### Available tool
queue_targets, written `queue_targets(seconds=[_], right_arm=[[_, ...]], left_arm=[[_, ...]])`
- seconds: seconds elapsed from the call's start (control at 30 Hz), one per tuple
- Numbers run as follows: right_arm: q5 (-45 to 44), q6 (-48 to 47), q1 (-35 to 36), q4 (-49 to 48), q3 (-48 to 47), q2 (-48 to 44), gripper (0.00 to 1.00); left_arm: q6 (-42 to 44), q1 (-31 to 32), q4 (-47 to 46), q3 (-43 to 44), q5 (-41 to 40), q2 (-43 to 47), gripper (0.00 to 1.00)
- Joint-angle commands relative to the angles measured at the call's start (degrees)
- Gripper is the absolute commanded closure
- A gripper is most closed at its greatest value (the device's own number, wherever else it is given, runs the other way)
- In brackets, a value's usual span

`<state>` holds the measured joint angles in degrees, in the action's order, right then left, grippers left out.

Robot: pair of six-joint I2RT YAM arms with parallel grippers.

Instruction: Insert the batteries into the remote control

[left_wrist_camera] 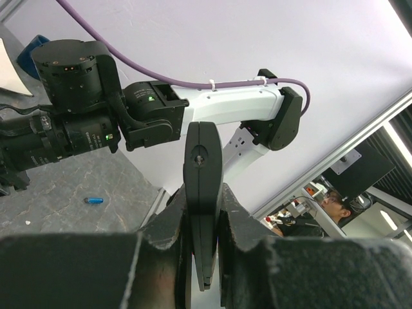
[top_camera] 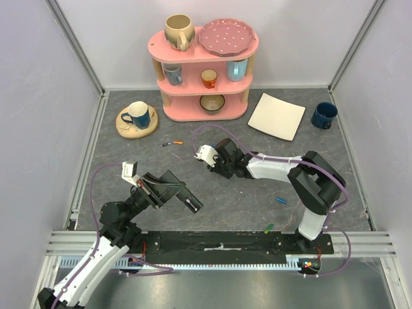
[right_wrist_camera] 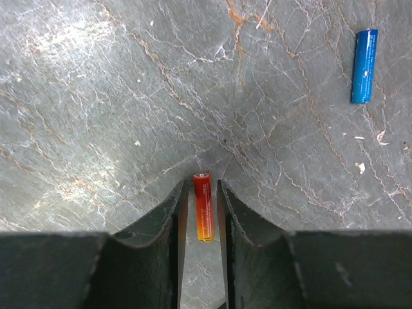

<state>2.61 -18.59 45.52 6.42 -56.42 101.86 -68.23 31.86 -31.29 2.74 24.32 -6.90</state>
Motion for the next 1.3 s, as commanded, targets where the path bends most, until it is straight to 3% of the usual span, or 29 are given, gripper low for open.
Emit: queue_targets(seconds=[0.0, 0.2, 0.27, 0.33, 0.37, 0.4, 0.53, 0.57, 0.63, 0.67, 0.77, 0.83, 1.07, 1.27], right_arm=[[0.2, 0.7, 0.1, 1.6, -0.6, -0.3, 0.64], [-6.3, 7.3, -0.1, -0.9, -1.1, -8.7, 0.47], [-11.7, 11.4, -0.1, -2.5, -1.2, -11.8, 0.24], [-15.7, 23.3, -1.1, -4.2, -0.8, -13.4, 0.03], [-16.3, 29.2, -2.2, -4.3, -0.4, -14.0, 0.02], [-16.1, 41.2, -4.0, -3.3, -0.4, -14.0, 0.02], [-1.1, 50.9, -5.8, -6.0, 2.5, -12.9, 0.02], [-2.1, 53.3, -5.0, -8.8, 4.4, -13.6, 0.02], [-8.2, 60.0, -3.2, -10.9, 7.2, -15.3, 0.02], [-17.0, 61.6, -0.4, -9.3, 6.8, -15.3, 0.04], [-30.9, 69.7, 4.2, 0.9, 3.0, -12.8, 0.07], [-34.2, 76.4, 5.1, 6.8, 1.3, -10.2, 0.08], [-38.9, 84.2, 6.3, 12.5, -0.4, -6.4, 0.17], [-38.6, 83.5, 6.3, 13.0, -3.4, -2.8, 0.21]], left_arm=[[-0.9, -0.3, 0.0, -4.2, 0.1, 0.6, 0.98], [-0.5, -0.3, 0.2, -3.7, -0.1, 0.6, 0.98], [-0.3, -0.3, 0.5, -3.8, -0.2, 0.8, 0.98], [-0.2, -0.2, 0.9, -3.8, -0.4, 1.1, 0.98], [-0.2, -0.3, 1.0, -3.9, -0.8, 1.4, 0.98], [-0.2, -0.3, 1.0, -4.1, -0.9, 1.3, 0.98], [-0.3, -0.3, 1.0, -4.2, -1.3, 1.1, 0.98], [-0.4, -0.3, 1.0, -4.2, -1.3, 0.9, 0.98], [-0.5, -0.3, 1.0, -4.2, -1.2, 0.5, 0.98], [-0.5, -0.3, 1.0, -4.2, -1.1, 0.0, 0.98], [-0.7, -0.3, 0.8, -4.3, -1.2, -0.7, 0.98], [-0.8, -0.3, 0.7, -4.4, -1.1, -1.1, 0.98], [-0.9, -0.3, 1.4, -4.5, -0.3, -1.5, 0.98], [-0.9, -0.3, 1.6, -4.6, -0.5, -1.3, 0.98]])
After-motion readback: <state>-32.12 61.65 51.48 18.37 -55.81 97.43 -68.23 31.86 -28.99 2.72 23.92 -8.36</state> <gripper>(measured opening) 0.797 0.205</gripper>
